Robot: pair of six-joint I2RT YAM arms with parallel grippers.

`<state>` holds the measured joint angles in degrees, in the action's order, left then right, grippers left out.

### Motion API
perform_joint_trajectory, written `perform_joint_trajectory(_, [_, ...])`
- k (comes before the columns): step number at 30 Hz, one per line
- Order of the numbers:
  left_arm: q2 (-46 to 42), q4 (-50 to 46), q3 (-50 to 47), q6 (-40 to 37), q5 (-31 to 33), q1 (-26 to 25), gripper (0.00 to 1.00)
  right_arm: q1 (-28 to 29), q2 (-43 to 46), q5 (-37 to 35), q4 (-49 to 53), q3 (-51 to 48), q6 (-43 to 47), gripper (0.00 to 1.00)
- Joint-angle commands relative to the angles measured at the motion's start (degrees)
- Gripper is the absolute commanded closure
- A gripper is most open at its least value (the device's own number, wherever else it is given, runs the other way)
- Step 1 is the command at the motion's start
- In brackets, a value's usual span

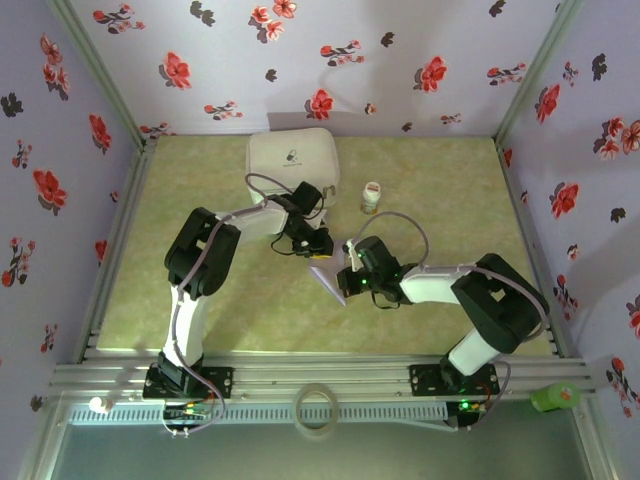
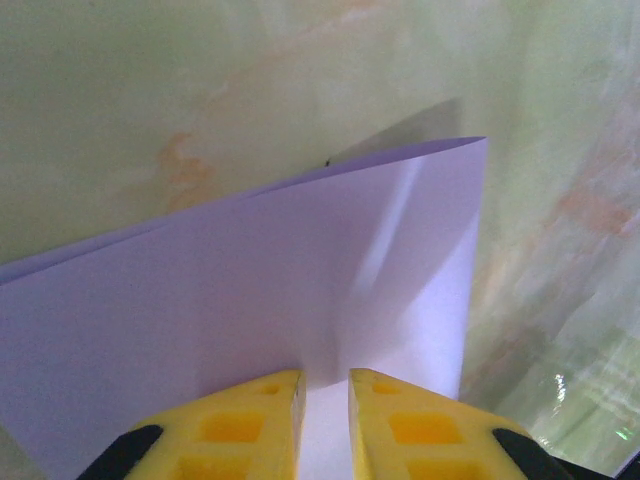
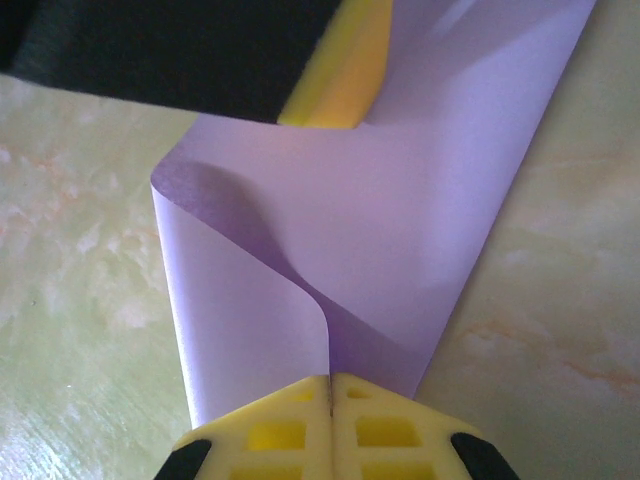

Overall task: Fold a paper plane with a square sheet of paper (pick it up from the middle)
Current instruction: Third fold the triangle at the center of the table.

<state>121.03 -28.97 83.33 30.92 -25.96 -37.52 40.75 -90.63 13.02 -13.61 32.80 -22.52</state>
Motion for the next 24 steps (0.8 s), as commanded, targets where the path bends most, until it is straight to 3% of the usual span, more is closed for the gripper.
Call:
perform_joint_trajectory(1, [0.17, -1.59, 0.21, -0.07, 1.85, -0.19, 0.80, -0.59, -1.15, -1.04, 0.49, 1.82, 1.25, 1.00])
perform_joint_trajectory(16, [-0.18, -2.14, 2.02, 0.06, 1.79, -0.21, 0.78, -0.52, -1.24, -0.82, 1.73, 1.62, 1.39, 1.00])
perform_joint_trajectory(24, [-4.43, -2.88, 5.57, 1.22, 4.62, -0.19, 0.69, -0.59, -1.04, -0.36, 2.14, 1.28, 1.28, 1.00])
